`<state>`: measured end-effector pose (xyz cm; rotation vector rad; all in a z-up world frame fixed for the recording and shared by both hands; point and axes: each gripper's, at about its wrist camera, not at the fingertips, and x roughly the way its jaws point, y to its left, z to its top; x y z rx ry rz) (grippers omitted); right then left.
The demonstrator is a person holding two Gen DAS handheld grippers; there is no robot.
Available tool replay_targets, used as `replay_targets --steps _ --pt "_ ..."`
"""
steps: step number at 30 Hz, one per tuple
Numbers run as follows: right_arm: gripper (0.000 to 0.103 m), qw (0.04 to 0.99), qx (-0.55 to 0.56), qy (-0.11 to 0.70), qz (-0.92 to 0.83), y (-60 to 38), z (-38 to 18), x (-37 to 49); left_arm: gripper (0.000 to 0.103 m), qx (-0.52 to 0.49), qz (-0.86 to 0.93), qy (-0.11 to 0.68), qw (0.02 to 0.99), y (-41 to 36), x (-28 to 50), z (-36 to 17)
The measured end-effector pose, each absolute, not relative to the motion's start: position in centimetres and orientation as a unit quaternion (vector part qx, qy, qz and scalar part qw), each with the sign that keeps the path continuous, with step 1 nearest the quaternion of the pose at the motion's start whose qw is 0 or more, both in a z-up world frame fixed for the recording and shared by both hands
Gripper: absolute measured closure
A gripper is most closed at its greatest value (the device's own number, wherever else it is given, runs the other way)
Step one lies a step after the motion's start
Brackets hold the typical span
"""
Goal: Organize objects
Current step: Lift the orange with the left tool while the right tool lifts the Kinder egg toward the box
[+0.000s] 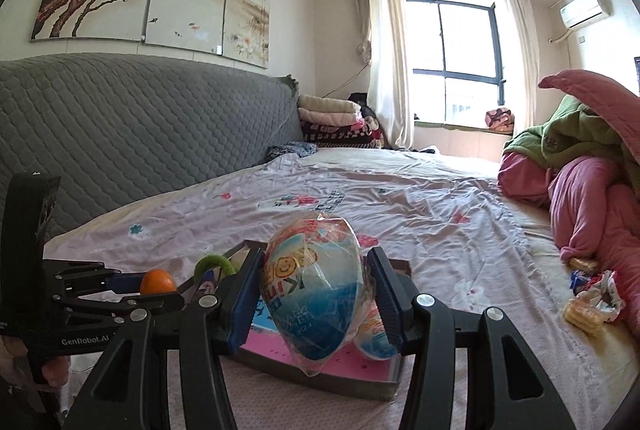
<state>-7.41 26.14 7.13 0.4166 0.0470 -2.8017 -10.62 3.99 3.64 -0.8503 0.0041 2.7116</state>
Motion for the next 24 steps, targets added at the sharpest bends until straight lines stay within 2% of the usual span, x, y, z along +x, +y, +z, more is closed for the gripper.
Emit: replay_targets --steps 24 --pt "0.050 0.107 0.136 0.020 -0.985 27.7 6.6 -8.5 0.064 -0.262 0.950 0.009 0.172 4.0 -15.4 5.1"
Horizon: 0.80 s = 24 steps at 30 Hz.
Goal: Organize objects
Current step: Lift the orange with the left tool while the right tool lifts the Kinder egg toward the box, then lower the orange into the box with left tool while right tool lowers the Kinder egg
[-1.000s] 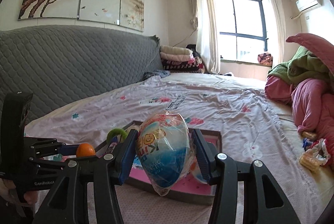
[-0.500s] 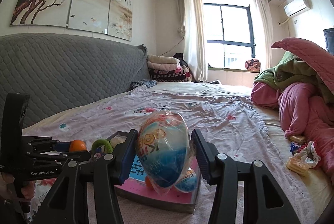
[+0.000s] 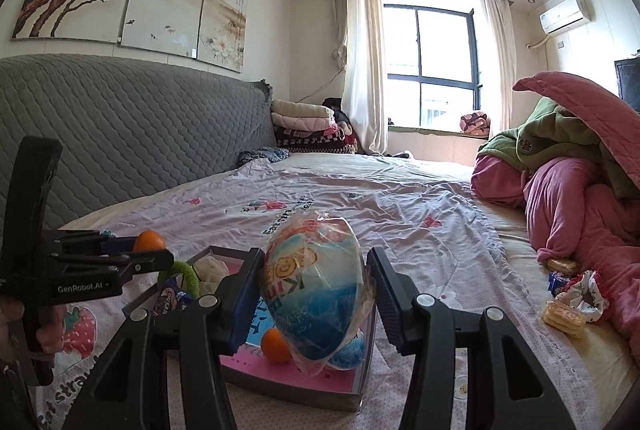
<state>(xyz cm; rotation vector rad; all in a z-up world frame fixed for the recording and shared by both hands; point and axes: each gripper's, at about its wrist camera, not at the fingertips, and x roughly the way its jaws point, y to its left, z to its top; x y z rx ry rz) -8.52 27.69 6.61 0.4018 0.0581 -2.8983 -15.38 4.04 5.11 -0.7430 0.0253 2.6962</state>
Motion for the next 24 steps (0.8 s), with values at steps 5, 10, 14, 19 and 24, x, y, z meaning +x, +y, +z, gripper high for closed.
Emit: replay_targets --steps 5,10,14,19,24 --pt "0.050 0.107 0.134 0.024 -0.985 27.5 6.6 -8.6 0.064 -0.257 0.951 0.006 0.169 3.8 -16.0 5.3" --pt "0.050 0.105 0.128 0.030 -0.986 27.4 7.0 -9.0 0.064 -0.256 0.951 0.001 0.171 3.8 -16.5 5.3" --pt "0.050 0.104 0.116 0.040 -0.987 27.1 7.7 -9.6 0.064 -0.258 0.950 -0.004 0.174 4.0 -17.0 5.0" --pt "0.050 0.110 0.118 0.057 -0.985 26.5 7.6 -10.4 0.064 -0.264 0.948 -0.002 0.179 4.8 -17.8 4.3" --pt "0.050 0.111 0.150 0.055 -0.981 26.3 6.1 -11.6 0.064 -0.277 0.943 0.004 0.185 5.6 -18.3 3.2"
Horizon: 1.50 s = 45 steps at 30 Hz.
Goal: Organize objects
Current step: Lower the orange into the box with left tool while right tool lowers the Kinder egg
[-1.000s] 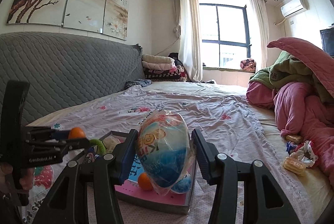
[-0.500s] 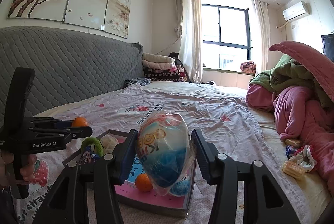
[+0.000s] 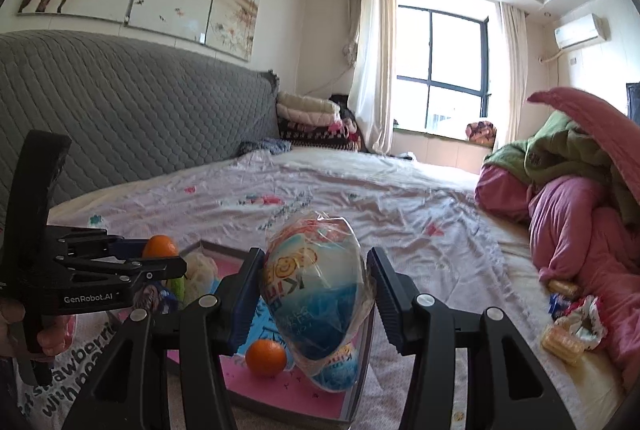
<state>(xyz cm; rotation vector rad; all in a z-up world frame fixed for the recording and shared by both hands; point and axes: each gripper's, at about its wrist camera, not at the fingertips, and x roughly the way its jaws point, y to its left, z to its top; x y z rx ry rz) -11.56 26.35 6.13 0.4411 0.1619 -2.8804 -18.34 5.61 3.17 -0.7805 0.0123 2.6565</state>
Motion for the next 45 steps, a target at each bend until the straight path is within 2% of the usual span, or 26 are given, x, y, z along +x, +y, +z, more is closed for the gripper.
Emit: replay_targets --steps 27,45 --pt "0.050 0.127 0.287 0.049 -0.948 25.4 0.0 -13.6 0.064 -0.336 0.920 0.014 0.200 7.6 -19.7 -1.5" --pt "0.050 0.115 0.300 0.064 -0.945 24.9 -1.5 -14.8 0.064 -0.354 0.914 0.022 0.197 8.0 -20.4 -2.9"
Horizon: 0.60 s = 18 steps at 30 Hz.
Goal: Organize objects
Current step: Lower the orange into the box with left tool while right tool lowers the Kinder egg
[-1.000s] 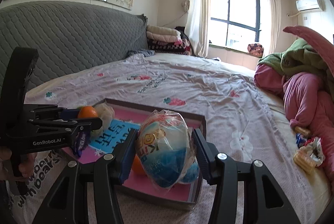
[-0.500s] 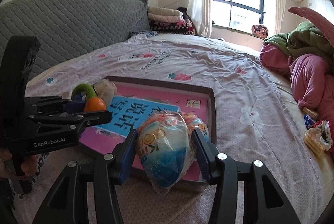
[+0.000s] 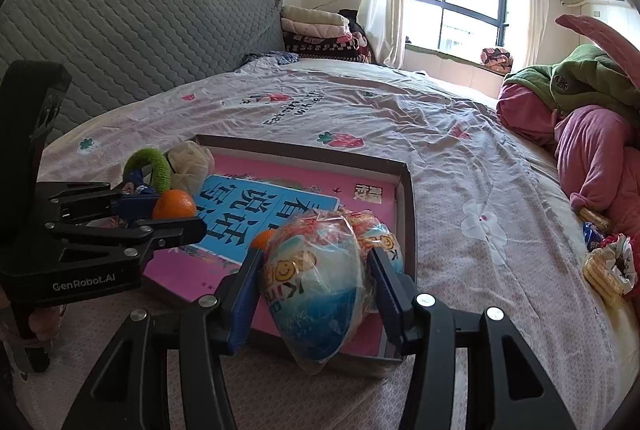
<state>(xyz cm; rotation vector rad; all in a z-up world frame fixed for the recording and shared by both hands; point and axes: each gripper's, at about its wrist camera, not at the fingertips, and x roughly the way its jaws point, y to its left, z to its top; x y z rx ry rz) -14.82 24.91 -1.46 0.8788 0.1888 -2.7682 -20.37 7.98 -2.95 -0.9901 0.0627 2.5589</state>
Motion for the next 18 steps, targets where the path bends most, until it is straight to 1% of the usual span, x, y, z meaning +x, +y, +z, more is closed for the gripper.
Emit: replay_targets --steps 18 --pt "0.050 0.107 0.316 0.118 -0.935 23.4 -3.1 -15.8 0.064 -0.369 0.911 0.031 0.178 8.7 -21.7 -4.1"
